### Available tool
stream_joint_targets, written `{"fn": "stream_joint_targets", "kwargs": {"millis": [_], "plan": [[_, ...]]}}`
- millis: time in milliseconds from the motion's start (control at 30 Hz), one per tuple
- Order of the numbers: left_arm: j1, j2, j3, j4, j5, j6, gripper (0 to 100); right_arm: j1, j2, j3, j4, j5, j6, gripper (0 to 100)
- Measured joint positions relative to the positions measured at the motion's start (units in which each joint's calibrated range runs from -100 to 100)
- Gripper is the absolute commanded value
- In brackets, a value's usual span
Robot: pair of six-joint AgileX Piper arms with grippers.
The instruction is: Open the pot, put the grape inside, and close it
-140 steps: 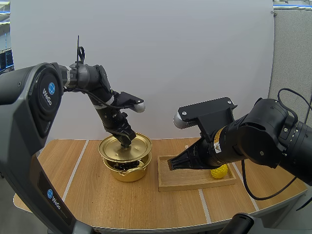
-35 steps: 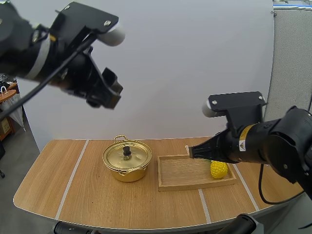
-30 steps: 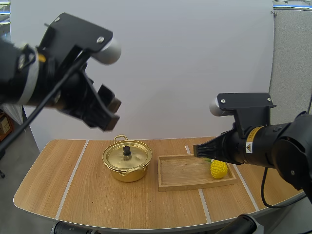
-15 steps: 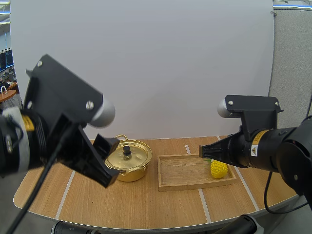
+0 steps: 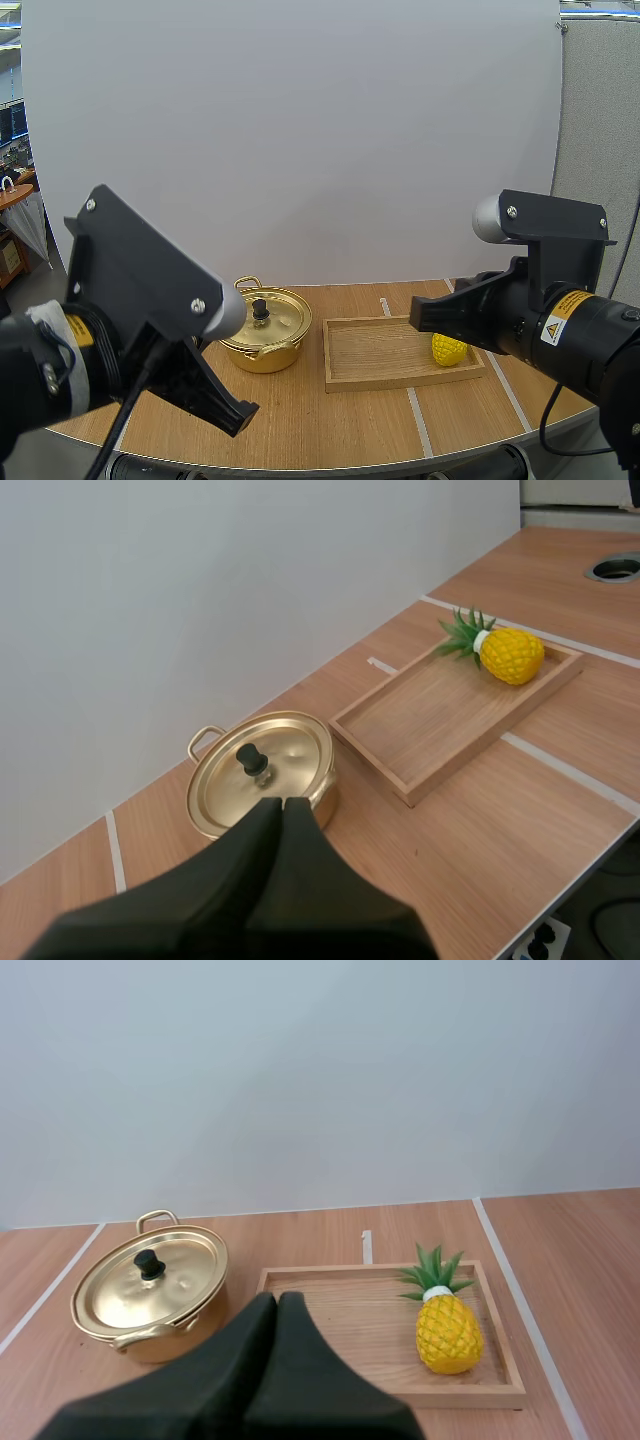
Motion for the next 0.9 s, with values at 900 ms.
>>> {"fn": "stream_joint_targets", "kwargs": {"millis": [900], "plan": [[2.68,-7.5,26.0,-3.1,-71.48,-9.14,0,-4.55,0.01,24.67,18.81,-65.44,-18.25,0]]}}
